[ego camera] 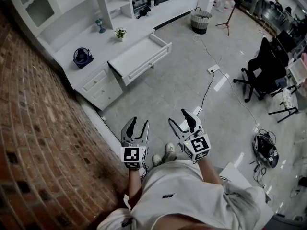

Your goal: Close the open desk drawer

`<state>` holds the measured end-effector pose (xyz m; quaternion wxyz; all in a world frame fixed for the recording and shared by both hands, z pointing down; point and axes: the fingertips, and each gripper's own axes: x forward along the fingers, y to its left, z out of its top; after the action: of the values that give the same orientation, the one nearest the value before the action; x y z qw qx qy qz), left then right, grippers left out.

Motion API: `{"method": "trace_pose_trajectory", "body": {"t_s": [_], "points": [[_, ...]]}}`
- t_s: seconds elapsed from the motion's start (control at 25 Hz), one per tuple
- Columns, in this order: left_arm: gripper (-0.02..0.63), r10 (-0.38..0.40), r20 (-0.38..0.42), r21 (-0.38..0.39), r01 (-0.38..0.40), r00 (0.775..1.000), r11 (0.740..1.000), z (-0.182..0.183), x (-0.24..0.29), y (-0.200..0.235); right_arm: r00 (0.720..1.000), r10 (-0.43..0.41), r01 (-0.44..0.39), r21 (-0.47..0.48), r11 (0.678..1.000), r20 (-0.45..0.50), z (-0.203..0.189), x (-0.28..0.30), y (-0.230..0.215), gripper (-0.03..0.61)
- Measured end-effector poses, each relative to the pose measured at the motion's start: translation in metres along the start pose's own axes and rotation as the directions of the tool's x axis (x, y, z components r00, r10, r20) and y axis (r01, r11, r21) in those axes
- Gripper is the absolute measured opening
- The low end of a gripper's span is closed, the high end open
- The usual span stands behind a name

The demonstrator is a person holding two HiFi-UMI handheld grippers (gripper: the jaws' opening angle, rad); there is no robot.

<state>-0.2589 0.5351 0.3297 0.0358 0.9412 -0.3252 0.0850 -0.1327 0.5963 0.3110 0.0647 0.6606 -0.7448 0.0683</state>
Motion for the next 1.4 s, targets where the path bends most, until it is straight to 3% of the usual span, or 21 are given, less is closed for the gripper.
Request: {"method": "trace_pose_trajectory", "body": {"t_s": [0.36, 0.84, 1.4], "points": [[0.202, 0.005, -0.042, -0.006, -0.005, 0.999, 1.000, -0.005, 0.058, -0.012, 1.000, 0.001, -0.001, 0.058, 0.998, 0.010, -0.007, 0.025, -0.060, 0.265], [0.195, 0.116, -0.076, 0.000, -0.116, 0.990, 0.993, 0.003, 0.107, -0.017, 0.998, 0.056, -0.056, 0.082, 0.995, 0.000, -0.002, 0.054, -0.118, 0.264], [0.195, 0.071, -0.075, -0.007, -0.072, 0.995, 0.997, 0.005, 0.167, 0.033, 0.999, 0.015, -0.011, 0.084, 0.996, -0.047, -0.002, 0.123, -0.137, 0.250]]}}
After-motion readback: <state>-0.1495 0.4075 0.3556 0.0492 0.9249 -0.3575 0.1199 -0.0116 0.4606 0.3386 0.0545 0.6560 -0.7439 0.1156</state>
